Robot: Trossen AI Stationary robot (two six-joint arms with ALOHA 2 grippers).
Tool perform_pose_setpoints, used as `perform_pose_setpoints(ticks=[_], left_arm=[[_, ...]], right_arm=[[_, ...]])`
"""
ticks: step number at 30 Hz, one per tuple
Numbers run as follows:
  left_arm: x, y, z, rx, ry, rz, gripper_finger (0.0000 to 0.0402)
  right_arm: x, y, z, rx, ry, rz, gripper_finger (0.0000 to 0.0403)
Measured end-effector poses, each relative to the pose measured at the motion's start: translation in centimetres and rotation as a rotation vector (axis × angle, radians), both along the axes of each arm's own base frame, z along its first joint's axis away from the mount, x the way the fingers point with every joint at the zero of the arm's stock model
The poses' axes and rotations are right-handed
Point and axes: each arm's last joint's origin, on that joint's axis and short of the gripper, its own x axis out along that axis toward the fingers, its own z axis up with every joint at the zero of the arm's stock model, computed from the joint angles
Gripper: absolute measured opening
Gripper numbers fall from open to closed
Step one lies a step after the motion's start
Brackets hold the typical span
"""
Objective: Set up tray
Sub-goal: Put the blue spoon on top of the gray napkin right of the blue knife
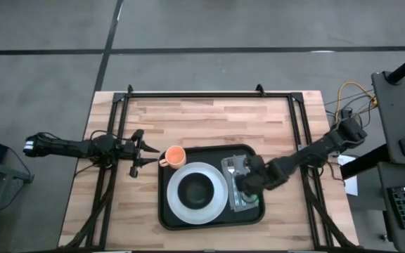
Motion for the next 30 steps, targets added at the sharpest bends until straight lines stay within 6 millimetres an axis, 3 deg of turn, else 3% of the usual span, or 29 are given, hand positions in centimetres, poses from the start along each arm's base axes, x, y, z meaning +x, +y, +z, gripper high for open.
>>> perform_pose_setpoints(ticks=[5,11,30], left_arm=[[0.0,0.0,0.0,0.0,0.0,0.0,0.013],[0.0,0.0,0.0,0.0,0.0,0.0,0.013],[0.0,0.0,0.0,0.0,0.001,0.0,0.013]], right_arm=[[2.4,-1.5,-0.9,0.022,0.056,0.012,0.0026],[3.8,-1.6,-2.0,0.071,0.108,0.021,0.0026],[2.7,-1.9,-5.6,0.105,0.114,-0.034,0.0043]])
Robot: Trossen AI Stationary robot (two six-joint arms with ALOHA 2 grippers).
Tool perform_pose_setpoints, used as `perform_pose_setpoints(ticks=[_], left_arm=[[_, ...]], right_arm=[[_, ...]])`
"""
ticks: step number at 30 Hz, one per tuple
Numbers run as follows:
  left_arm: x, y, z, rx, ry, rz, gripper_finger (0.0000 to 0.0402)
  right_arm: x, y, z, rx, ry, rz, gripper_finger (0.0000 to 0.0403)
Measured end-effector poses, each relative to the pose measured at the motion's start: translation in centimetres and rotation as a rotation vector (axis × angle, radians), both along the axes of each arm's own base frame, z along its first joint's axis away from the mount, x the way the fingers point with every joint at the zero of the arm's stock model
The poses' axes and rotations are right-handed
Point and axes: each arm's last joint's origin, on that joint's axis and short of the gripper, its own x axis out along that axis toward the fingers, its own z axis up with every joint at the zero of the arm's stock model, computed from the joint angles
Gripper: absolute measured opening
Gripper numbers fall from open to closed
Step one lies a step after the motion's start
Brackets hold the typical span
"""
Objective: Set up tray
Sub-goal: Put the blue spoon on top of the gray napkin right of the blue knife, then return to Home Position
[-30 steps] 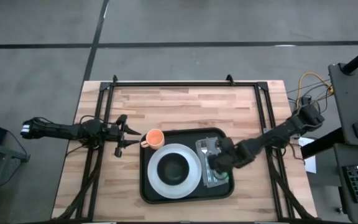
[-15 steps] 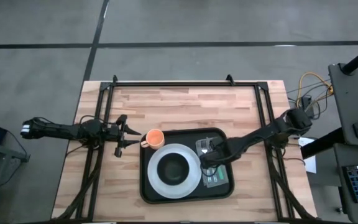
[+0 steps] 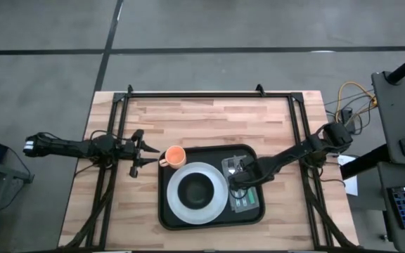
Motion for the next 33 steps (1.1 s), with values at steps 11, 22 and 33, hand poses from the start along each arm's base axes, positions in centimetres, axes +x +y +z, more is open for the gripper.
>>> perform_pose_setpoints(ticks=[11,22,33], left_arm=[[0.0,0.0,0.0,0.0,-0.001,0.0,0.013],[0.0,0.0,0.0,0.0,-0.001,-0.001,0.013],[0.0,0.0,0.0,0.0,0.0,0.0,0.013]], right_arm=[[0.0,-0.5,-0.1,-0.008,0.011,0.011,0.0119],[2.2,0.0,3.2,-0.045,-0.125,0.147,0.0161],[4.7,1.4,7.9,-0.203,-0.308,0.363,0.015]])
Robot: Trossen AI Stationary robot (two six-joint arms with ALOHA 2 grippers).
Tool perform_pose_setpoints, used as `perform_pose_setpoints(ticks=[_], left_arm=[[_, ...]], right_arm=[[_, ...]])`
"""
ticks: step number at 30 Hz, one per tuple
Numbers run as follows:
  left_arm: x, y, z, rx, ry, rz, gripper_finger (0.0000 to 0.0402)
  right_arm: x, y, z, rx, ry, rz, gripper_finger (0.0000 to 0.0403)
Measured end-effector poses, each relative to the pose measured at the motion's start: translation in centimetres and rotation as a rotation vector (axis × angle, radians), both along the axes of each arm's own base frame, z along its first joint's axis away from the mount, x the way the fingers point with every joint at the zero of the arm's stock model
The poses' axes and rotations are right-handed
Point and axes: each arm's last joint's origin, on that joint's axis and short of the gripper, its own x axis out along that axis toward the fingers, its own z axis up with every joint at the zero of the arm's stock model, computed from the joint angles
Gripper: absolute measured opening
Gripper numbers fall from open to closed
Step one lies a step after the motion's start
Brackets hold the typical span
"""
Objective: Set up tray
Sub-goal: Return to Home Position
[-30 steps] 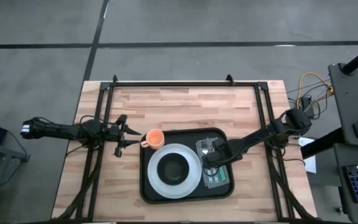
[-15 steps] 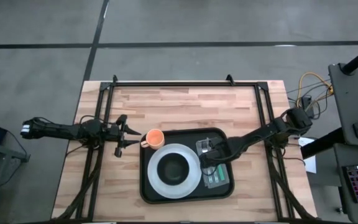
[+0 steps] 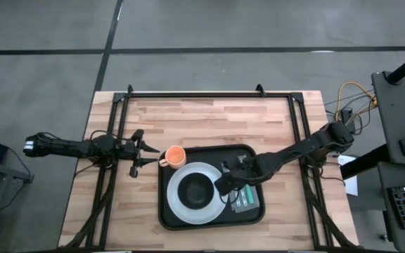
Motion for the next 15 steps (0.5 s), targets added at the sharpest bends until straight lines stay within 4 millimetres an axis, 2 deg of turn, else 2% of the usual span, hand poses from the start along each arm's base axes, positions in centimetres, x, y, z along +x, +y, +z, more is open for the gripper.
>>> perform_pose_setpoints(ticks=[8,15], left_arm=[[0.0,0.0,0.0,0.0,0.0,0.0,0.013],[0.0,0.0,0.0,0.0,0.0,0.0,0.013]], right_arm=[[1.2,0.6,2.6,-0.483,-0.108,0.26,0.0143],[2.0,0.3,2.8,-0.652,-0.125,0.424,0.0148]])
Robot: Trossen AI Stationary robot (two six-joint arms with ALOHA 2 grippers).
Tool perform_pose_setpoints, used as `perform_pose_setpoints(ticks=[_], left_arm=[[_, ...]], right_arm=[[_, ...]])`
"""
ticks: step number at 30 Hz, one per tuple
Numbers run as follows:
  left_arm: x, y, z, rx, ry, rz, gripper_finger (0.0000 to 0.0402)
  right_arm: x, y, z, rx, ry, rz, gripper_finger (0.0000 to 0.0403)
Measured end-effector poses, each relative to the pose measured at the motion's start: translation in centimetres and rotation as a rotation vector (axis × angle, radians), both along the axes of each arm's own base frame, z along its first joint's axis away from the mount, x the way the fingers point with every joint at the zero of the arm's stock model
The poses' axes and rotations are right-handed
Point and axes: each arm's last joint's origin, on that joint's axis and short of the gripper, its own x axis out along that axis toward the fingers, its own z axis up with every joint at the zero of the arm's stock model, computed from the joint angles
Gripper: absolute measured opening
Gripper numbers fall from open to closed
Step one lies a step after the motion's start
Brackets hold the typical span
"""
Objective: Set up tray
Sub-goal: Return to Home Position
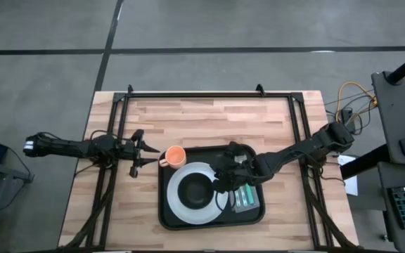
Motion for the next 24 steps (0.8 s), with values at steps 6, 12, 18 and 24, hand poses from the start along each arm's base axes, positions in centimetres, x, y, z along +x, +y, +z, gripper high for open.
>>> perform_pose_setpoints(ticks=[6,12,18,24], left_arm=[[0.0,0.0,0.0,0.0,0.0,0.001,0.013],[0.0,0.0,0.0,0.0,0.0,0.001,0.013],[0.0,0.0,0.1,-0.003,-0.005,0.001,0.013],[0.0,0.0,0.3,-0.015,-0.025,0.002,0.013]], right_arm=[[0.1,-1.6,-1.4,-0.031,0.039,-0.008,0.0143],[0.2,-4.2,-2.7,-0.07,0.027,-0.02,0.0137],[-1.3,-6.2,-3.0,-0.058,-0.029,0.048,0.014],[-4.9,-7.1,-3.4,-0.055,-0.179,0.096,0.0138]])
